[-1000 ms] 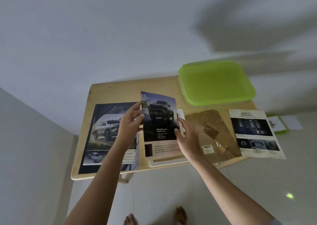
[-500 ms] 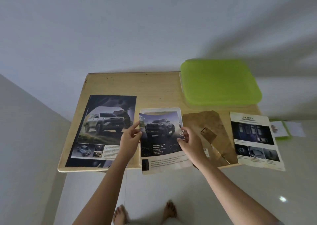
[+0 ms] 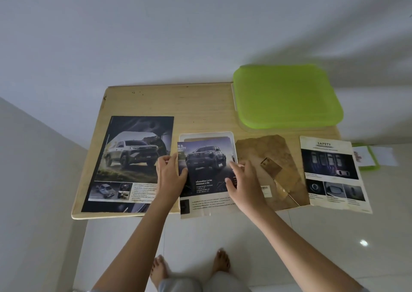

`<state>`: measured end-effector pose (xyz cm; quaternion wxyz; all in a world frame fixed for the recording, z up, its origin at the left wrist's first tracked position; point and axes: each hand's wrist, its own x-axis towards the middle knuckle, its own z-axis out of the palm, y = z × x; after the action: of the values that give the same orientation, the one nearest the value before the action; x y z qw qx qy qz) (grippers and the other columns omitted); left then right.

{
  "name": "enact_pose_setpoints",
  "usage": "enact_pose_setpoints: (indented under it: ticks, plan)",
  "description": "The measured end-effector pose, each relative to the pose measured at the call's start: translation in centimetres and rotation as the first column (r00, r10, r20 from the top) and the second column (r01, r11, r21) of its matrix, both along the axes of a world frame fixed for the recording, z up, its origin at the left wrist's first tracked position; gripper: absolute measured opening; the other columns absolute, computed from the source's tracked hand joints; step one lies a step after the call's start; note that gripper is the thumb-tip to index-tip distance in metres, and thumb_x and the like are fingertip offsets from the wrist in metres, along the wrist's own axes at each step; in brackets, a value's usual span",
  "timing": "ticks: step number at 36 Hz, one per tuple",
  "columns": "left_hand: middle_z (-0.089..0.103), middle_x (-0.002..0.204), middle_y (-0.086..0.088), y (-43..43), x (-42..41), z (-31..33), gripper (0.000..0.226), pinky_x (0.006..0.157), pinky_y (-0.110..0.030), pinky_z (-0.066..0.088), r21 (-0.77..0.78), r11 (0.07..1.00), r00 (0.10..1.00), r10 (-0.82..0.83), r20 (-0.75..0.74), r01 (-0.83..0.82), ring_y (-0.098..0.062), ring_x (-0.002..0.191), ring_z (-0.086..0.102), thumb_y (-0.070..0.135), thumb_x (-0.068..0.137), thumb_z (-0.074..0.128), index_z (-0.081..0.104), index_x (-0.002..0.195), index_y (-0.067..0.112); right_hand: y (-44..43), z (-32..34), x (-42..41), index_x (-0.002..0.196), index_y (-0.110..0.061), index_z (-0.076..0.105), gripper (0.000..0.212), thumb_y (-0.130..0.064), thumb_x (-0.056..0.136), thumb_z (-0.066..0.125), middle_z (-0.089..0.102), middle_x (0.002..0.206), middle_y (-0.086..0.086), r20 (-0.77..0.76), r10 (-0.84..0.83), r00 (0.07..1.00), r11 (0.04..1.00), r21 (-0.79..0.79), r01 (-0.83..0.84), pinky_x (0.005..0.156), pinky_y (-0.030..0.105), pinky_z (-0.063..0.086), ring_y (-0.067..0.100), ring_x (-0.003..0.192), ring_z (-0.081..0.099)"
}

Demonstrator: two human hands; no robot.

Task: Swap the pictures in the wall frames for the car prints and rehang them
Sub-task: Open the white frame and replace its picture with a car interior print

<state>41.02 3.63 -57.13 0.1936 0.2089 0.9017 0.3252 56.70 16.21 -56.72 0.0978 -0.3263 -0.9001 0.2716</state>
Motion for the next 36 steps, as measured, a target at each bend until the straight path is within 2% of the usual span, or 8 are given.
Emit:
enact_pose_setpoints:
  ticks: [3, 6, 16, 21, 25, 31, 34, 36]
  plan:
    - [0.032, 0.13, -0.009, -0.6, 0.7, -0.4, 0.052, 0.097, -0.03, 0.034, -0.012, 0.999, 0.999, -0.045, 0.001, 0.045, -0.024, 0.122, 0.033, 0.025, 0.088, 0.059, 0.038, 0.134, 0.013, -1.4, -0.3, -0.1, 0.122, -0.008, 0.055, 0.042, -0.017, 0.082, 0.065, 0.051, 0.12, 0.014, -0.029, 0.134, 0.991, 0.991, 0.032, -0.133, 0.084, 0.028, 0.047, 0.026, 0.109, 0.053]
    - [0.031, 0.134, -0.005, -1.0, 1.2, -0.9, 0.063, 0.101, -0.032, 0.035, -0.028, 0.996, 0.997, -0.079, 0.016, 0.079, -0.02, 0.123, 0.031, 0.031, 0.087, 0.061, 0.032, 0.14, 0.013, -2.4, -1.1, -0.3, 0.125, -0.016, 0.055, 0.047, -0.031, 0.081, 0.065, 0.054, 0.126, 0.009, 0.09, 0.209, 0.974, 0.964, 0.148, -0.221, 0.085, 0.036, 0.052, 0.025, 0.117, 0.053]
    - [0.033, 0.136, -0.007, 0.1, 0.7, -1.1, 0.067, 0.104, -0.036, 0.036, -0.047, 0.996, 0.997, -0.073, -0.003, 0.073, -0.022, 0.128, 0.03, 0.032, 0.087, 0.061, 0.027, 0.143, 0.014, -2.3, -1.6, -1.2, 0.12, -0.013, 0.06, 0.045, -0.03, 0.08, 0.067, 0.057, 0.126, 0.012, 0.151, 0.155, 0.976, 0.964, 0.194, -0.183, 0.086, 0.04, 0.051, 0.029, 0.118, 0.053]
    - [0.034, 0.135, -0.008, 0.3, 0.6, -1.1, 0.063, 0.101, -0.034, 0.038, -0.04, 0.998, 0.999, -0.052, -0.006, 0.052, -0.022, 0.125, 0.035, 0.031, 0.088, 0.059, 0.03, 0.141, 0.014, -1.9, -1.5, -1.9, 0.129, -0.012, 0.052, 0.045, -0.029, 0.087, 0.058, 0.047, 0.136, 0.012, 0.143, 0.172, 0.975, 0.972, 0.134, -0.191, 0.099, 0.042, 0.043, 0.028, 0.129, 0.04]
    - [0.036, 0.132, -0.008, 0.3, 0.4, -0.9, 0.061, 0.098, -0.032, 0.039, -0.03, 0.998, 0.998, -0.064, -0.016, 0.064, -0.022, 0.122, 0.036, 0.031, 0.089, 0.059, 0.031, 0.14, 0.014, -1.6, -1.5, -2.0, 0.132, -0.013, 0.049, 0.045, -0.027, 0.089, 0.055, 0.044, 0.138, 0.009, 0.099, 0.18, 0.979, 0.98, 0.064, -0.186, 0.102, 0.039, 0.04, 0.025, 0.131, 0.037]
    - [0.035, 0.133, -0.006, -0.8, 1.1, -0.7, 0.063, 0.1, -0.032, 0.038, 0.013, 0.991, 0.991, -0.136, -0.013, 0.136, -0.021, 0.124, 0.034, 0.037, 0.088, 0.058, 0.03, 0.14, 0.016, 1.3, -0.4, -0.1, 0.124, -0.008, 0.055, 0.038, -0.015, 0.087, 0.059, 0.055, 0.123, 0.007, -0.094, -0.005, 0.996, 0.999, 0.038, 0.009, 0.098, 0.027, 0.041, 0.019, 0.114, 0.051]
    - [0.031, 0.139, -0.003, -1.9, 1.9, -0.6, 0.073, 0.103, -0.034, 0.036, 0.031, 0.98, 0.98, -0.199, -0.006, 0.199, -0.017, 0.126, 0.031, 0.045, 0.084, 0.06, 0.026, 0.142, 0.016, 3.8, -0.3, 1.5, 0.126, -0.005, 0.053, 0.04, -0.016, 0.087, 0.06, 0.054, 0.123, 0.01, -0.066, -0.161, 0.985, 0.987, 0.018, 0.162, 0.097, 0.026, 0.036, 0.022, 0.114, 0.05]
    - [0.029, 0.142, -0.001, -2.8, 2.3, -0.6, 0.083, 0.106, -0.038, 0.037, 0.034, 0.97, 0.97, -0.241, 0.019, 0.24, -0.016, 0.128, 0.029, 0.053, 0.079, 0.062, 0.023, 0.143, 0.017, 5.1, -0.5, 2.4, 0.128, -0.005, 0.051, 0.044, -0.02, 0.088, 0.059, 0.052, 0.124, 0.011, -0.004, -0.232, 0.973, 0.972, 0.022, 0.232, 0.098, 0.032, 0.04, 0.025, 0.115, 0.049]
